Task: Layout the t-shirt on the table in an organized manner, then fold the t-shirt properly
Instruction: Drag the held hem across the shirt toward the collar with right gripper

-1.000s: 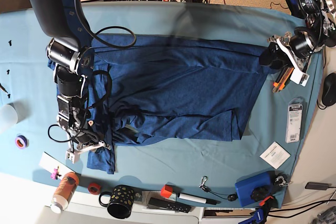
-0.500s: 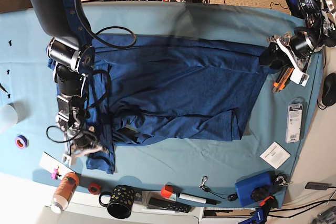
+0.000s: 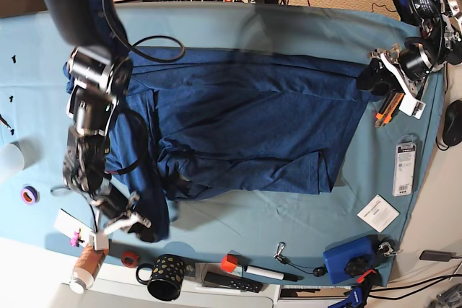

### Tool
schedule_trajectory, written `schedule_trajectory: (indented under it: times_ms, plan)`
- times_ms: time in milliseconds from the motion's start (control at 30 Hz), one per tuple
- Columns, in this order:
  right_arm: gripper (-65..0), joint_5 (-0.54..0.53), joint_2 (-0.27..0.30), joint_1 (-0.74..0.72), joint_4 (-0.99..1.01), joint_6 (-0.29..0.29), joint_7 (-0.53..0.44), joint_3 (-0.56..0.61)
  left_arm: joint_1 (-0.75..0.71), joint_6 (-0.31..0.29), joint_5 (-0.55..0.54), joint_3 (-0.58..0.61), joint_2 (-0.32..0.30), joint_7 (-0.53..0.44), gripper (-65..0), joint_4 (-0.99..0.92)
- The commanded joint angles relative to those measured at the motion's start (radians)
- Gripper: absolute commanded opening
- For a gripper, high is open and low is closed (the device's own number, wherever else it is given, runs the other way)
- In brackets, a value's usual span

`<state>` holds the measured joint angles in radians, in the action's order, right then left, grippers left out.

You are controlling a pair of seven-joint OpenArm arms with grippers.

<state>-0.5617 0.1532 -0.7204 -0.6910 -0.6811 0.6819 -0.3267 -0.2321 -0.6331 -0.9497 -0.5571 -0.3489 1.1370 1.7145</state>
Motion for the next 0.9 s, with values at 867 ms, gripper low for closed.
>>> schedule_trajectory:
  times_ms: [867]
  plan:
    - [-65.0, -0.011, -0.117, 0.443, -0.835, -0.017, 0.174, 0.615, 0.008, -0.003, -0.015, -0.006, -0.014, -0.031, -37.3, 0.015]
